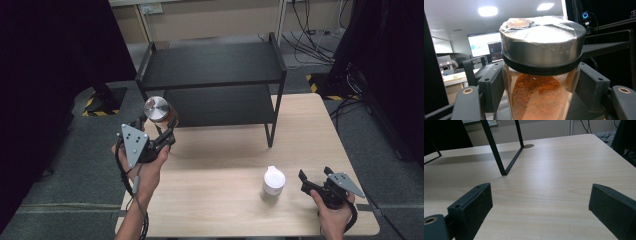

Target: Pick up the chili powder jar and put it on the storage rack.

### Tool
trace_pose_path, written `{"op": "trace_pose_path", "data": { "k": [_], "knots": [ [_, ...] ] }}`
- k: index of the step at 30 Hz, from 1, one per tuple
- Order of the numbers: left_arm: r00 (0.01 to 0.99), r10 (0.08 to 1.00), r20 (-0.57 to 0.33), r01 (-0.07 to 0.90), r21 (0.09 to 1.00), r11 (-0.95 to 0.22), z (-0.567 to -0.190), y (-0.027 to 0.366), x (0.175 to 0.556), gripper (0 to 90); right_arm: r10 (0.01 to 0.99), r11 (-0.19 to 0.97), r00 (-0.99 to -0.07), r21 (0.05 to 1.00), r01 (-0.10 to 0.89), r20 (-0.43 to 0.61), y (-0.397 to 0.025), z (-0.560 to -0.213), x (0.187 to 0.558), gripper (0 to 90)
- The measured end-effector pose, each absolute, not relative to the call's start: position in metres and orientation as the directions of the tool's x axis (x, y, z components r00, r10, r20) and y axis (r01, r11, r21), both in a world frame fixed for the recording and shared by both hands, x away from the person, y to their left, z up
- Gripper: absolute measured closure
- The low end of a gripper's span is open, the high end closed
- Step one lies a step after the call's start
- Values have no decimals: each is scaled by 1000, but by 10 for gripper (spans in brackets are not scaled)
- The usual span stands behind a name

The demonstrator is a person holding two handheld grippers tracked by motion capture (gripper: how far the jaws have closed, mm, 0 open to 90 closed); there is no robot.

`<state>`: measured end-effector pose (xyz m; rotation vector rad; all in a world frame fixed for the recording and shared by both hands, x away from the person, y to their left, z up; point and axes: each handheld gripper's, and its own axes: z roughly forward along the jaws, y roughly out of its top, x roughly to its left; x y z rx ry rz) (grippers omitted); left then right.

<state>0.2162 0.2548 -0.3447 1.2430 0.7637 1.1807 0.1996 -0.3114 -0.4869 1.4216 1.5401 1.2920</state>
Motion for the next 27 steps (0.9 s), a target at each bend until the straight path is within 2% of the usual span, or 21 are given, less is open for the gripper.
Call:
{"op": "trace_pose_path", "data": {
  "k": [27],
  "knots": [
    [242, 961, 132, -242, 968, -72, -292, 255, 246, 303, 971, -85, -184, 944, 319, 150, -312, -486, 201, 52]
  ]
}}
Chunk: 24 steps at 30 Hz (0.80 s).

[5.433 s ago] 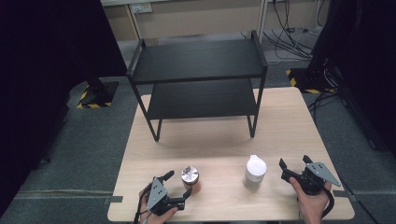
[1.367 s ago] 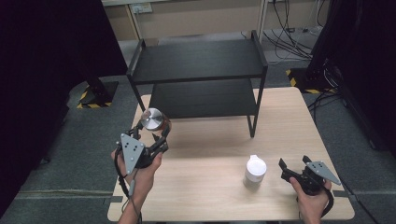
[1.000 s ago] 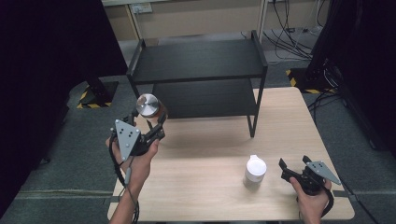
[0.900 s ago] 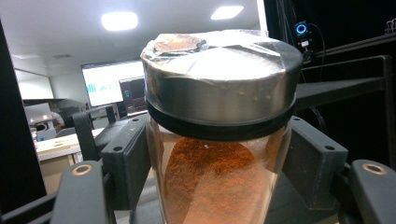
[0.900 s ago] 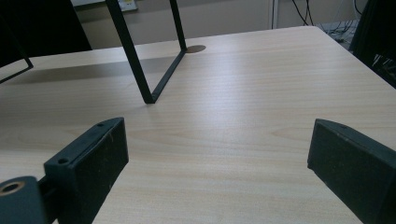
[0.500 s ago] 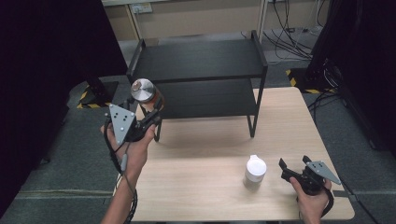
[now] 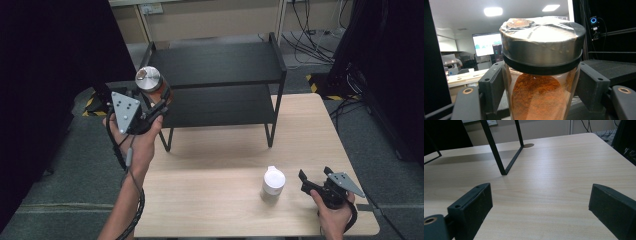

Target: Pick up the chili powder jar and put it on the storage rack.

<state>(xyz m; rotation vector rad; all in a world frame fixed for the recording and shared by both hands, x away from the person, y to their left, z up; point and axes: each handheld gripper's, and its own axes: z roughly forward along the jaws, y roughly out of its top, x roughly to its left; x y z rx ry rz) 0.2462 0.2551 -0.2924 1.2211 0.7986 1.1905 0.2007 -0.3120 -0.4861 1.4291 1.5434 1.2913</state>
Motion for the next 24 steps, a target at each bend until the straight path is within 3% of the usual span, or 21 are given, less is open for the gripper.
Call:
{"op": "trace_pose_path", "data": {
  "k": [24],
  "knots": [
    [213, 966, 148, -153, 981, -117, -249, 253, 294, 303, 970, -90, -184, 942, 323, 156, -313, -486, 201, 52]
  ]
}}
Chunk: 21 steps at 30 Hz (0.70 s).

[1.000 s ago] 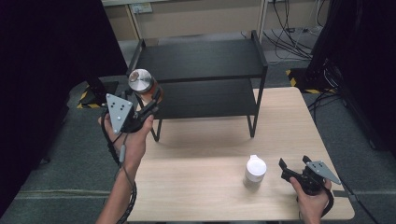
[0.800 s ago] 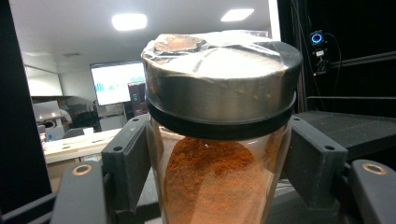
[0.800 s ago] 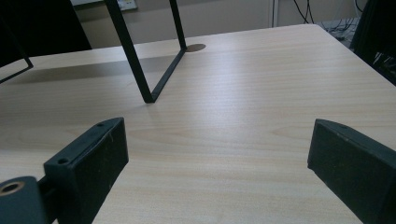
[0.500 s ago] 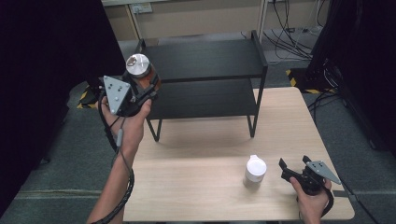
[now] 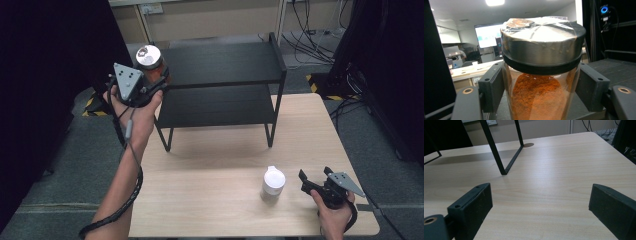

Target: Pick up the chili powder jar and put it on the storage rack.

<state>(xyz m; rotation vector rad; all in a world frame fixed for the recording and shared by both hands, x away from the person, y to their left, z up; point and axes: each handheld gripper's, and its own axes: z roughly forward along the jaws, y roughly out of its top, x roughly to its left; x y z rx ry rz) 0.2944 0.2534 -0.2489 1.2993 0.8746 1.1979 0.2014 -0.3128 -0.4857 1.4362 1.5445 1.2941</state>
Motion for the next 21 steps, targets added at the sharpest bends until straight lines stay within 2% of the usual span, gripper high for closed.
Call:
{"op": "trace_pose_path", "data": {
  "k": [21],
  "knots": [
    [192, 977, 97, -24, 995, -94, -228, 258, 340, 303, 970, -89, -187, 940, 329, 157, -313, -485, 202, 52]
  ]
}}
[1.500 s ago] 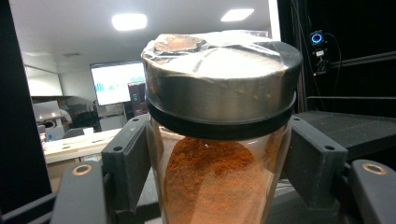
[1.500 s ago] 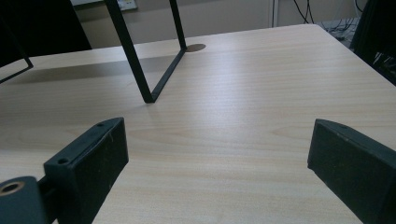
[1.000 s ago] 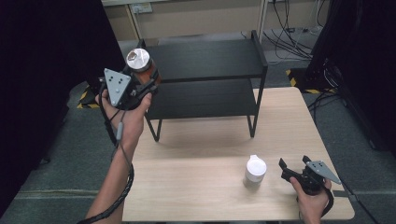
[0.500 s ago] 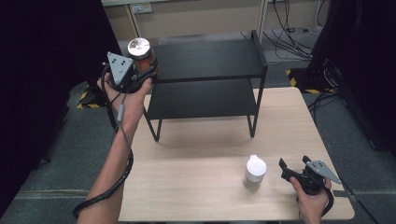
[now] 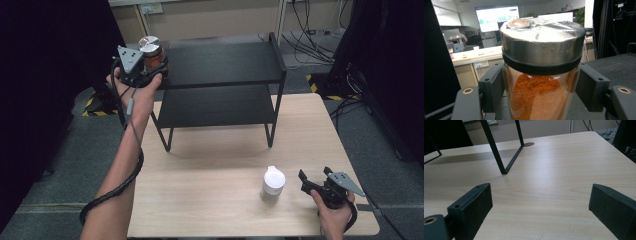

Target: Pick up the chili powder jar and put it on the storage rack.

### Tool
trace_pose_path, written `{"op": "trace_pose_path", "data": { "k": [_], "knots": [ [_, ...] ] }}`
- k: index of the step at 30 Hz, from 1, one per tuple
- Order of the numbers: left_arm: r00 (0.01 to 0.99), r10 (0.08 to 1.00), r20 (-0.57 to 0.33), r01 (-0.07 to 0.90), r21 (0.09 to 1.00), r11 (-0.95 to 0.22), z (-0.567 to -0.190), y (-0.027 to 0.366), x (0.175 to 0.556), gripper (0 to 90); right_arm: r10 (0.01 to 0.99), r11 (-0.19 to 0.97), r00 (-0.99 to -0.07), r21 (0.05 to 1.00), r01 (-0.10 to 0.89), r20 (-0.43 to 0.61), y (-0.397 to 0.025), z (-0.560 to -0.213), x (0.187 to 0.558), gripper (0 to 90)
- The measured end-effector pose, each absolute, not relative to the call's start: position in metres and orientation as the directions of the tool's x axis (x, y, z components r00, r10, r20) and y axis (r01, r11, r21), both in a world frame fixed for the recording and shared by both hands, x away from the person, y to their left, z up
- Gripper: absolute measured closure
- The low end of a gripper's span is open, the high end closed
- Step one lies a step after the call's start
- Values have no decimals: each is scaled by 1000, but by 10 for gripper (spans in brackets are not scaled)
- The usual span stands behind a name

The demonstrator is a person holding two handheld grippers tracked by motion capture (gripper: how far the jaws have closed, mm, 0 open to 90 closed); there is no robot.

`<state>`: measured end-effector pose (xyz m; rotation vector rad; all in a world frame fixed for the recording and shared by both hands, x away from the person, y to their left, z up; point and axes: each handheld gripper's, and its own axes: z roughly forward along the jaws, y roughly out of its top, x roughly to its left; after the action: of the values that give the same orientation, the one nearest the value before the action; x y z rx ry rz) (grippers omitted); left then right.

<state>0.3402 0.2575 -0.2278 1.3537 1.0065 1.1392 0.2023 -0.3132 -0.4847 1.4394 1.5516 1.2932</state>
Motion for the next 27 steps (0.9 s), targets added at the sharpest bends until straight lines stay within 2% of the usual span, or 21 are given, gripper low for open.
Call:
{"op": "trace_pose_path", "data": {
  "k": [16, 27],
  "knots": [
    [198, 978, 65, 28, 997, -72, -223, 258, 353, 302, 969, -91, -188, 939, 331, 160, -314, -485, 203, 52],
    [203, 979, -17, 62, 998, 4, -222, 264, 363, 300, 969, -91, -188, 939, 332, 161, -314, -484, 203, 52]
  ]
}}
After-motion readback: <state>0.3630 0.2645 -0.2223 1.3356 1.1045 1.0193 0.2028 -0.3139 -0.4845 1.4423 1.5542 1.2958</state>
